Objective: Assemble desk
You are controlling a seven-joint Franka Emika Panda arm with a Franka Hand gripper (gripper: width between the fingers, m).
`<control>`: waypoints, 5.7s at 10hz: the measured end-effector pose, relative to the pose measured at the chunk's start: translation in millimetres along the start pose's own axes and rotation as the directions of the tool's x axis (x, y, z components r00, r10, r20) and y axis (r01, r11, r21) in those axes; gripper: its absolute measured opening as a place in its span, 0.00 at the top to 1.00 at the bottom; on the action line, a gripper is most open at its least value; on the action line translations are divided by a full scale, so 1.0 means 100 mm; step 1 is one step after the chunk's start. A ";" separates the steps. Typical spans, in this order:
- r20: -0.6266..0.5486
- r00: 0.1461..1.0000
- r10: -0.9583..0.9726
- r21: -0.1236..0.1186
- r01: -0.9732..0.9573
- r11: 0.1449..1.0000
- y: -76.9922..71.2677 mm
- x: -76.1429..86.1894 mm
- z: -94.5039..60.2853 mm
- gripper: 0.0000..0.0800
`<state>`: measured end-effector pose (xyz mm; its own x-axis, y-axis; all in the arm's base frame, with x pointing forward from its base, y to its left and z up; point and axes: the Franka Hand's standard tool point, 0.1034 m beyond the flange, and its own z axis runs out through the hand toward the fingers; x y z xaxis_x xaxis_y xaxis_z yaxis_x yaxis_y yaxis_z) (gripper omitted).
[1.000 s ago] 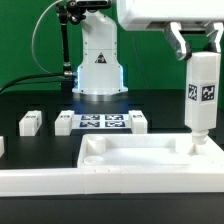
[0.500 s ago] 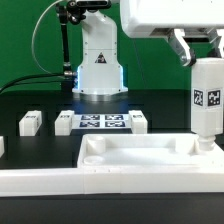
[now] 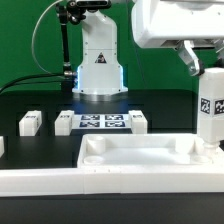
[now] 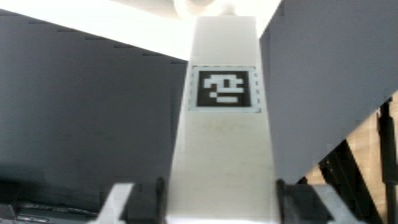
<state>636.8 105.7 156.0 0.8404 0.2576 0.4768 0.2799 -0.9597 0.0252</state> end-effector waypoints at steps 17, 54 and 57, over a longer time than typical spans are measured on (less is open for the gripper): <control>-0.007 0.999 -0.039 -0.015 0.039 0.999 0.16 -0.10 0.02 0.64; 0.300 0.953 -0.037 0.071 0.016 0.997 -0.05 -0.05 0.27 0.19; 0.446 0.894 -0.043 0.103 -0.003 0.995 -0.02 0.00 0.30 0.19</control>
Offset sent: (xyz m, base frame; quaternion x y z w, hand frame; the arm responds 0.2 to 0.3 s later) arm 0.0018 -0.0018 -0.0118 -0.0044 0.0127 -0.0008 0.9999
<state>650.1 111.2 129.7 0.9462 0.3217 0.0335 0.3233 -0.9440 -0.0665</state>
